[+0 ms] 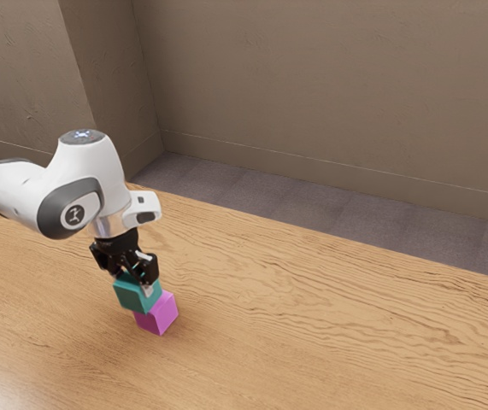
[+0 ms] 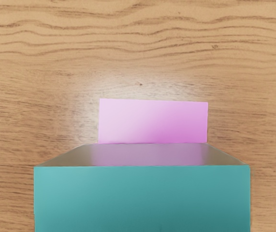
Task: Pick up the blue block with one arm, and put the blue block on the pink block with one arm
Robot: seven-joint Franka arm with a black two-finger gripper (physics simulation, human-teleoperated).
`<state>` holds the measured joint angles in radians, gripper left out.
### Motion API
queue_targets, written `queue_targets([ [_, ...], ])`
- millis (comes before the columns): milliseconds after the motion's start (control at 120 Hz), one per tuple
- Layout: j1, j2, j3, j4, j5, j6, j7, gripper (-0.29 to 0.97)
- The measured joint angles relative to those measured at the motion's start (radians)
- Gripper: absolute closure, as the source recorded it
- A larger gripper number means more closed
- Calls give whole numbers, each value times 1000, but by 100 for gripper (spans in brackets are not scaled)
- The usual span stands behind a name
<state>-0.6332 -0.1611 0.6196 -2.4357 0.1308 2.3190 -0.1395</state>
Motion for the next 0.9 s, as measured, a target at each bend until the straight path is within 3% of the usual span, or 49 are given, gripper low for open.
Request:
queue_targets([
  [900,38,39,-55,33,7,22,-19,36],
])
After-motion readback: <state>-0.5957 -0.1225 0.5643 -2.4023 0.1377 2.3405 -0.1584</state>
